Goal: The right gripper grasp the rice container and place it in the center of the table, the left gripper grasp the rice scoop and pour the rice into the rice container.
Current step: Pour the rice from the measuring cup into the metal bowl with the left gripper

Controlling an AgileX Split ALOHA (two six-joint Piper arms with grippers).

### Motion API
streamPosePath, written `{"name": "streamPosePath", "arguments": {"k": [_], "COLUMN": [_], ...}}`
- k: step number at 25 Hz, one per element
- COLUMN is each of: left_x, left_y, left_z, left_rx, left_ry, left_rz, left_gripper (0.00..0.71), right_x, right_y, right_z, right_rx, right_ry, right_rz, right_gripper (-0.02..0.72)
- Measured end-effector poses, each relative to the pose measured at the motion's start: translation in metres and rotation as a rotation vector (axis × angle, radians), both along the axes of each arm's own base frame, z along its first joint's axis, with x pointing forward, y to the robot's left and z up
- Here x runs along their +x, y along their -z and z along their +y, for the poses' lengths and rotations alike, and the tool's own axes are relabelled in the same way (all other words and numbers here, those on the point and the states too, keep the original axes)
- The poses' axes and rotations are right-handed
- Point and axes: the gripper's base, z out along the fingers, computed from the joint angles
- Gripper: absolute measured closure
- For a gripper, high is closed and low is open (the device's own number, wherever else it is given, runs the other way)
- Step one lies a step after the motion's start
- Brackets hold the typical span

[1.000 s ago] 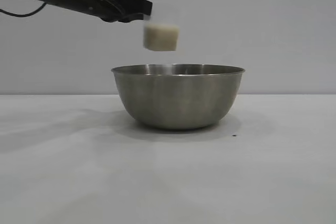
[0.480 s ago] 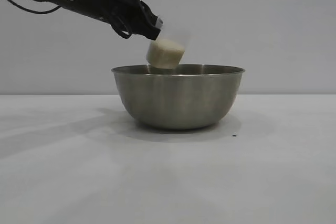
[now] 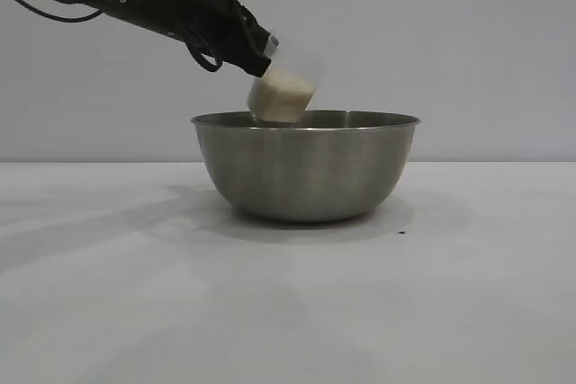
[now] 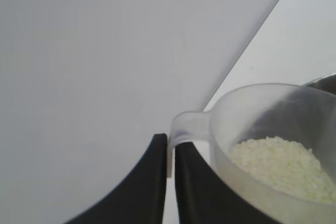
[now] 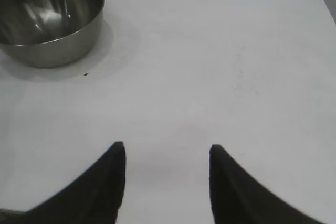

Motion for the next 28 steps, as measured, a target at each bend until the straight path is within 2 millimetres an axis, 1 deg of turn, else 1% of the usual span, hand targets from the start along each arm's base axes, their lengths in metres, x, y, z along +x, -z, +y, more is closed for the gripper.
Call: {"name": "streamPosePath", "arguments": {"k": [4, 8, 13, 28], "left_x": [-0.003, -0.006, -0.007, -0.007], "left_y": [0.000, -0.005, -0.009, -0.011], "left_z": [-0.005, -0.009, -0.009, -0.009], "left_rx": [0.071, 0.132, 0.168, 0.405], "left_ry": [0.031, 0.050, 0.056, 0.088], "left_rz": [-0.056, -0.121, -0.162, -0.372], "left_gripper": [0.710, 0.710, 0.710, 0.710], "right_x": [0.000, 0.000, 0.000, 0.000], "right_y": [0.000, 0.000, 0.000, 0.000], "right_z": [0.000, 0.000, 0.000, 0.000], "right_rx": [0.000, 0.000, 0.000, 0.000], "right_ry": [0.000, 0.000, 0.000, 0.000], "right_rz": [0.000, 0.000, 0.000, 0.000], "right_gripper": [0.388, 0.388, 0.388, 0.388]}}
